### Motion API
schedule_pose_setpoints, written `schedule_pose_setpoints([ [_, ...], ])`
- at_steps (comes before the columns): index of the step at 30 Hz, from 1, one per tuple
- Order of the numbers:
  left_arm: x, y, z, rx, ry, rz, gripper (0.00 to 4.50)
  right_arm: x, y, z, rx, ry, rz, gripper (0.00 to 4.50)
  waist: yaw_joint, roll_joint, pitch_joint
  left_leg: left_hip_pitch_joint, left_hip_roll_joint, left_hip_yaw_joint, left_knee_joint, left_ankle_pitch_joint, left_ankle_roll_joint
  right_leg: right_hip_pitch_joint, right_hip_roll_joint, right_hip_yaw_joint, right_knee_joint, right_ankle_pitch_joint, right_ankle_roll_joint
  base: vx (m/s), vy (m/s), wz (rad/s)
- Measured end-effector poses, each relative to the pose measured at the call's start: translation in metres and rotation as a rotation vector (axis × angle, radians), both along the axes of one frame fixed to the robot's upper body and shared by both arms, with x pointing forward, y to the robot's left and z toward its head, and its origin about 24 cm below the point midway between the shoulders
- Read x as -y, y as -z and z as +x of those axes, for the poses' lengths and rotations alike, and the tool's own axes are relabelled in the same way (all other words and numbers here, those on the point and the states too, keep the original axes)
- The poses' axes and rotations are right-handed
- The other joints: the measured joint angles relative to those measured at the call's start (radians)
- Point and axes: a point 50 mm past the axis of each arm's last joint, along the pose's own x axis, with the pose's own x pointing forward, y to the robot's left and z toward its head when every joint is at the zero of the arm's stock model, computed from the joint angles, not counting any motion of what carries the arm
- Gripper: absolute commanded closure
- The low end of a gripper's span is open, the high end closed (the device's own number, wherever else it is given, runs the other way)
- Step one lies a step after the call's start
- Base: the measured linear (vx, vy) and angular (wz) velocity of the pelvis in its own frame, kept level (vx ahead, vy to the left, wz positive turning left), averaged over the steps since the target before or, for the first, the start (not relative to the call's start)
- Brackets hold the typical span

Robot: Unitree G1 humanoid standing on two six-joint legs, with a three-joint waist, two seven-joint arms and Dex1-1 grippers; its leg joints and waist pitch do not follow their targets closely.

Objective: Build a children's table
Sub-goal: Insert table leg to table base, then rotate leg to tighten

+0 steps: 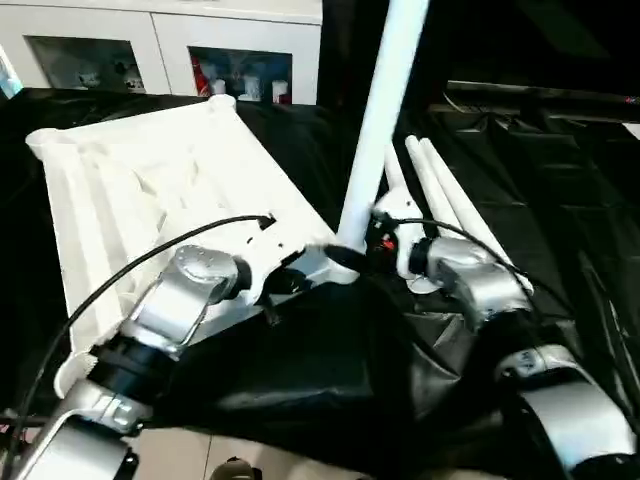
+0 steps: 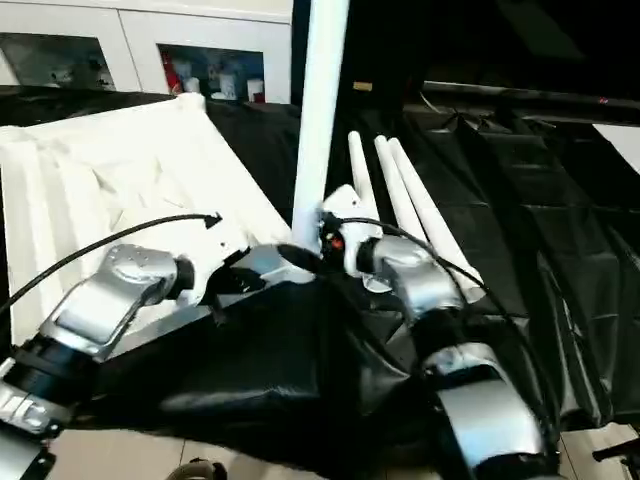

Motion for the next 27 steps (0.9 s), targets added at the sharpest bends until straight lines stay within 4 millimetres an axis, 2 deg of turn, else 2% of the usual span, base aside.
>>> schedule_pose_setpoints([
  [2,-0.001,0.000,-0.001,0.000,0.015,0.000,4.50,0.001,0.001,-0.002,-0.002,-0.020,-0.010,1.08,0.000,0.000,0.000,0.000,0.000,0.000,0.000,0.000,0.000,0.000,0.000,0.000,0.000,0.000,0.000,0.000,0.000,0.00],
  [5,-0.002,0.000,-0.002,-0.002,0.028,0.000,4.50,-0.001,0.003,-0.004,-0.008,-0.043,-0.014,1.20,0.000,0.000,0.000,0.000,0.000,0.000,0.001,0.000,0.000,0.000,0.000,0.000,0.001,0.000,0.000,0.000,0.000,0.00],
  [7,-0.003,0.000,-0.002,-0.004,0.030,0.001,4.50,-0.001,0.003,-0.005,-0.009,-0.048,-0.013,1.52,0.000,0.000,0.000,0.000,0.000,0.000,0.002,0.000,0.000,0.000,0.000,0.000,0.002,0.000,0.000,0.000,0.000,0.00],
  [9,-0.004,0.000,-0.003,-0.005,0.035,0.003,4.50,-0.001,0.003,-0.005,-0.011,-0.056,-0.014,1.63,0.000,0.000,0.000,0.000,0.000,0.000,0.003,0.000,0.000,0.000,0.000,0.000,0.003,0.000,0.000,0.000,0.000,0.00],
  [23,-0.006,0.002,-0.005,-0.015,0.048,0.005,4.50,-0.002,0.006,-0.008,-0.023,-0.077,-0.012,1.78,0.000,0.000,0.000,0.000,0.001,-0.001,0.010,0.000,0.000,0.000,0.000,0.000,0.010,0.000,0.000,0.000,0.000,0.00],
  [27,0.008,0.008,0.004,-0.018,-0.070,-0.054,4.50,-0.005,0.013,-0.001,-0.050,0.115,0.051,1.78,-0.004,-0.001,0.000,0.002,0.002,-0.001,0.014,0.000,0.000,0.001,0.000,0.001,0.012,0.001,-0.001,0.000,0.000,0.00],
])
